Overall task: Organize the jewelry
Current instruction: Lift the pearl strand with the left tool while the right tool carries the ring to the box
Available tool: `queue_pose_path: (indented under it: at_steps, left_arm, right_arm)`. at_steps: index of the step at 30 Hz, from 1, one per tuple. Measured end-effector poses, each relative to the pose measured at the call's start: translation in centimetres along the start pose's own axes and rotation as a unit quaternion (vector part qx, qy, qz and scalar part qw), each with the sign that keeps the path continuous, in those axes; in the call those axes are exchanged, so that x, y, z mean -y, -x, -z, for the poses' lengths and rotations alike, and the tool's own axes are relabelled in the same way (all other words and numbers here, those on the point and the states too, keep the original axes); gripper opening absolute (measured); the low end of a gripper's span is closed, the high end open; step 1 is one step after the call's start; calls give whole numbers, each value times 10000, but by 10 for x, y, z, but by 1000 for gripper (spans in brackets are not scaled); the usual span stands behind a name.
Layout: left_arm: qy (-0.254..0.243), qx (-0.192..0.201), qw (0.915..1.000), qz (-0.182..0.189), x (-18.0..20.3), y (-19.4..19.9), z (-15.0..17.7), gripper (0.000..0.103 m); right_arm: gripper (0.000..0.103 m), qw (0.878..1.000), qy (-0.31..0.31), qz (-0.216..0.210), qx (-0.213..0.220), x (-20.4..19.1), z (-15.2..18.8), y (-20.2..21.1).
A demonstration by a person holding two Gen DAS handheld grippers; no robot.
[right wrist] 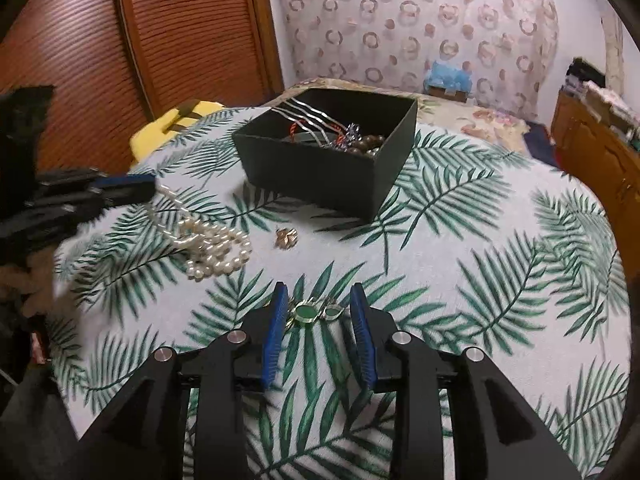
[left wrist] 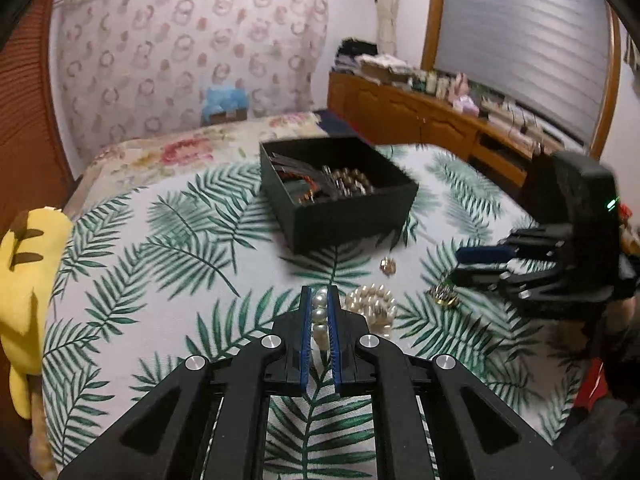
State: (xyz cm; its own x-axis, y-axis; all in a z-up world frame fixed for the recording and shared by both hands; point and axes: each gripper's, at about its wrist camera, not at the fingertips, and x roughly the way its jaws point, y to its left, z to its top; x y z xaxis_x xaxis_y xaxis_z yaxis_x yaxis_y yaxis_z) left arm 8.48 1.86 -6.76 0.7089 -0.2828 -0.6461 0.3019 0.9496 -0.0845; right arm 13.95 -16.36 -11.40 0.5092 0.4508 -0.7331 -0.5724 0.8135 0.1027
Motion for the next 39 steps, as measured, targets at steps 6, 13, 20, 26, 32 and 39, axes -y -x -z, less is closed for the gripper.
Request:
queue_pose_path:
  at_steps: [6, 13, 20, 26, 32, 39]
  left_arm:
    - [87, 282, 9995, -104, -2, 21, -1, 7]
    - [163, 498, 9984, -198, -3, 41, 2, 7]
    - [189, 515, 9983, -203, -1, 46, 10, 7]
    - [139, 468, 9987, -162, 3, 40, 12, 7]
    - [90, 479, 9987, -116, 9, 35, 8, 7]
    - [11, 731, 9973, 3, 16, 47, -17, 7]
  right_arm:
    - [35, 9996, -46, 145, -243, -1, -1, -11]
    - [35, 9987, 30, 310, -415, 2, 9, -2]
    - [22, 9986, 36, 230, -467, 1, 11, -4]
    - [7, 9989, -2, 72, -473, 5, 7, -6]
    - [7, 9997, -6, 75, -243, 7, 3, 4]
    - [7, 9994, 149, 5, 317, 0, -19, 40]
